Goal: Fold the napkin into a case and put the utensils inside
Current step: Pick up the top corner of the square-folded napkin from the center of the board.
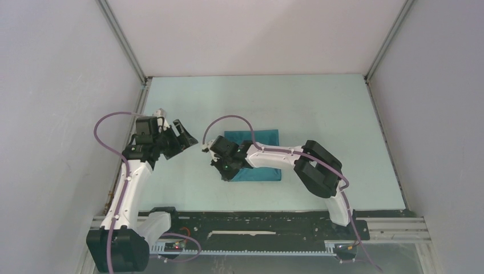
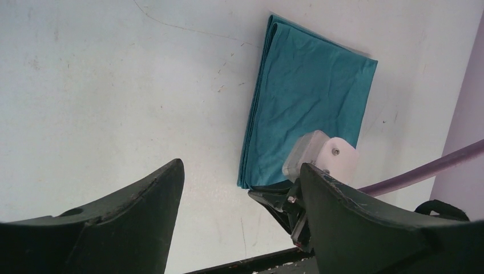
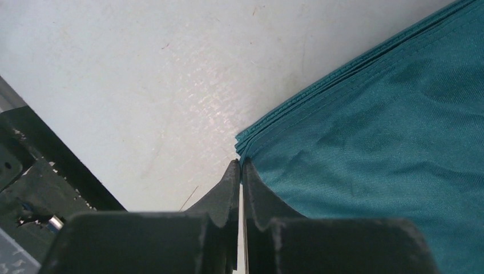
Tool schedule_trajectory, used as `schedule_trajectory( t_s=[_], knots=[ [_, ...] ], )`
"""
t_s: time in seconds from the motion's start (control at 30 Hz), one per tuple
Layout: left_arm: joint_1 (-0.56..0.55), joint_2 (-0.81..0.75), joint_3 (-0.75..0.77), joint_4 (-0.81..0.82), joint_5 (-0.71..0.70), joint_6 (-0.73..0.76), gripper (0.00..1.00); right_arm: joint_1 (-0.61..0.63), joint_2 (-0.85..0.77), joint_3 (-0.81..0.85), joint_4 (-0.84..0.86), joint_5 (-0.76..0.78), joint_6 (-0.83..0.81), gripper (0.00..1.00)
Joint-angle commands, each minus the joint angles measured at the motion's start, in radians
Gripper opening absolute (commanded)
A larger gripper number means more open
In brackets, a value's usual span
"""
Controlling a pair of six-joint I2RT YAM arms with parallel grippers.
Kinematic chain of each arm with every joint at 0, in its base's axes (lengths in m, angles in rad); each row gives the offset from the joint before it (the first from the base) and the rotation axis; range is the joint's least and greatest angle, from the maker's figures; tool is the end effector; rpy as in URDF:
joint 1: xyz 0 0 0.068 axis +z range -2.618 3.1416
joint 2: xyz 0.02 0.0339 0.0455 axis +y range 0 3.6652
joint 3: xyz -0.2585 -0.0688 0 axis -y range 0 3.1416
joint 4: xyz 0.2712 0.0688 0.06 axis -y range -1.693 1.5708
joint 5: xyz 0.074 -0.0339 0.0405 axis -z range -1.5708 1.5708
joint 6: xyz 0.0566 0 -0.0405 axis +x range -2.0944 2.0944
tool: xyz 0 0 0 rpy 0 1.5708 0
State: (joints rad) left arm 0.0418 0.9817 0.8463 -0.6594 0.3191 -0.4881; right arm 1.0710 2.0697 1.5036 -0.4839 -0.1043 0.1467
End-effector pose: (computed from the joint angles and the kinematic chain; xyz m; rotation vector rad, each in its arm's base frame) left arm 0.2432 -0.0076 0.2601 -0.4738 2.3461 -0.5908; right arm 0.2199 0.4150 0.1327 -1.2483 2.4211 0.5317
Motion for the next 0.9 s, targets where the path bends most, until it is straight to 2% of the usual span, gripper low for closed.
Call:
schedule_trajectory(
  t_s=[0.0,0.03,0.37,0.6,0.87],
  knots=[
    [0.011,-0.009,-0.012,0.033,0.022,0.015,0.81,-0.031,-0.085,-0.03,0.048,-0.086,0.034,0.02],
    [0.011,-0.009,-0.012,0.033,0.022,0.014,0.81,-0.038,-0.092,-0.038,0.057,-0.102,0.04,0.0],
    [0.011,-0.006,-0.015,0.037,0.036,0.007,0.82,-0.114,-0.114,-0.088,0.133,-0.193,0.133,0.0],
    [0.01,-0.009,-0.022,0.037,0.051,0.001,0.81,-0.264,-0.094,-0.149,0.246,-0.289,0.323,0.0],
    [0.01,-0.006,-0.039,0.048,0.07,-0.011,0.81,-0.416,-0.11,-0.227,0.314,-0.297,0.422,0.0]
  ],
)
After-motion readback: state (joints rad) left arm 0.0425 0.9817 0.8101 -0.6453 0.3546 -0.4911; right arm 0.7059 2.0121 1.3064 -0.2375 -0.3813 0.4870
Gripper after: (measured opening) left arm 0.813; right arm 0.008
